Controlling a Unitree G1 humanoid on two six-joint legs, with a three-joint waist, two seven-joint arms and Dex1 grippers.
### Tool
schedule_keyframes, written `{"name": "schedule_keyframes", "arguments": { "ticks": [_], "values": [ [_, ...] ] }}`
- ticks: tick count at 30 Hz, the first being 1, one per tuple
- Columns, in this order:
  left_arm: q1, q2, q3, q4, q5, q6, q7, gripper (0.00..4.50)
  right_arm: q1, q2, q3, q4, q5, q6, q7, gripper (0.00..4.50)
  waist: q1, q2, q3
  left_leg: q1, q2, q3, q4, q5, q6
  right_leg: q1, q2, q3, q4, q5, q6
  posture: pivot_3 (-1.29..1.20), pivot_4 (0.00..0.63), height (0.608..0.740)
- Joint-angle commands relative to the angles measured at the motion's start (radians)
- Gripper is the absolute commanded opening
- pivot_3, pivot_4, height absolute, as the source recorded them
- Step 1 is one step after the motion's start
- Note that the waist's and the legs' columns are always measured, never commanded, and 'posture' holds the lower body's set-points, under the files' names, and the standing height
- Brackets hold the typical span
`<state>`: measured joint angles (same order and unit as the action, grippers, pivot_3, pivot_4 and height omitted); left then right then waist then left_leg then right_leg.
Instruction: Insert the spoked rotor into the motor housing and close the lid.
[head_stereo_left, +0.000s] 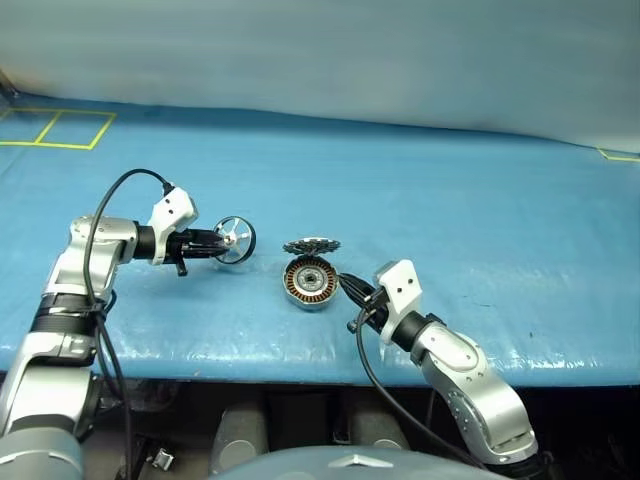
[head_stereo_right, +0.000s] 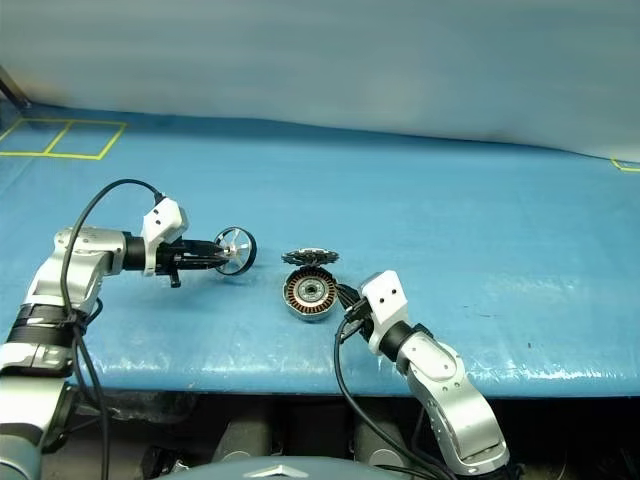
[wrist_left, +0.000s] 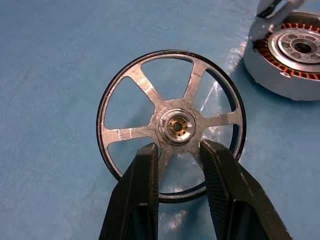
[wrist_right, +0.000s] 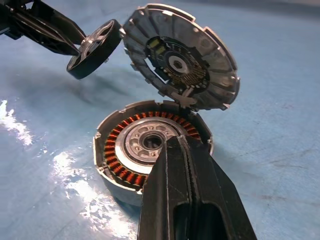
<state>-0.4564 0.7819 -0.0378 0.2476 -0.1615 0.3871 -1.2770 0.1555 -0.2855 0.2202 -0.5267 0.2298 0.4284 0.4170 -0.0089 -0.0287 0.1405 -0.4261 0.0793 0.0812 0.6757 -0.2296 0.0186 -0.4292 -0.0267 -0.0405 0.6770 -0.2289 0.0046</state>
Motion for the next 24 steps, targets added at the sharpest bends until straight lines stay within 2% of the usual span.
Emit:
{"name": "schedule_keyframes", "arguments": {
  "ticks": [1,6,10,18,24],
  "values": [
    [0.081,0.054,0.050,-0.212,-0.085,0.102,-0.013,1.09,0.032,-0.007,-0.015,0.017,0.005,-0.119,0.039,0.00,-0.001,0.000,0.000,0.000,0.000,0.000,0.000,0.000,0.000,0.000,0.000,0.000,0.000,0.000,0.000,0.00,0.150,0.740],
    [0.182,0.109,0.050,-0.411,-0.172,0.214,-0.035,1.09,0.061,-0.008,-0.014,0.081,0.001,-0.165,0.051,0.00,-0.001,0.001,0.001,0.001,0.000,0.002,0.000,0.000,0.000,0.000,-0.002,0.000,0.000,0.000,0.000,0.00,0.150,0.740],
    [0.191,0.118,0.022,-0.498,-0.227,0.268,-0.040,1.09,0.072,-0.009,-0.009,0.103,-0.002,-0.185,0.054,0.00,-0.001,0.003,0.002,0.001,0.001,0.002,0.000,0.000,0.000,-0.001,-0.001,0.000,0.000,0.000,0.000,0.00,0.150,0.740],
    [0.066,0.053,-0.093,-0.547,-0.267,0.332,-0.015,1.09,0.107,-0.007,-0.010,0.118,0.003,-0.229,0.059,0.00,0.003,0.004,0.003,0.001,-0.001,0.002,0.000,0.000,0.000,0.000,0.000,0.001,0.000,0.000,0.000,0.00,0.150,0.740],
    [-0.053,-0.013,-0.207,-0.507,-0.218,0.346,0.039,1.09,0.143,0.007,-0.003,0.142,-0.013,-0.283,0.050,0.00,0.002,0.004,0.003,0.001,-0.003,0.002,0.000,0.000,0.000,0.000,0.002,0.001,0.000,0.000,0.000,0.00,0.150,0.740]
  ]
}}
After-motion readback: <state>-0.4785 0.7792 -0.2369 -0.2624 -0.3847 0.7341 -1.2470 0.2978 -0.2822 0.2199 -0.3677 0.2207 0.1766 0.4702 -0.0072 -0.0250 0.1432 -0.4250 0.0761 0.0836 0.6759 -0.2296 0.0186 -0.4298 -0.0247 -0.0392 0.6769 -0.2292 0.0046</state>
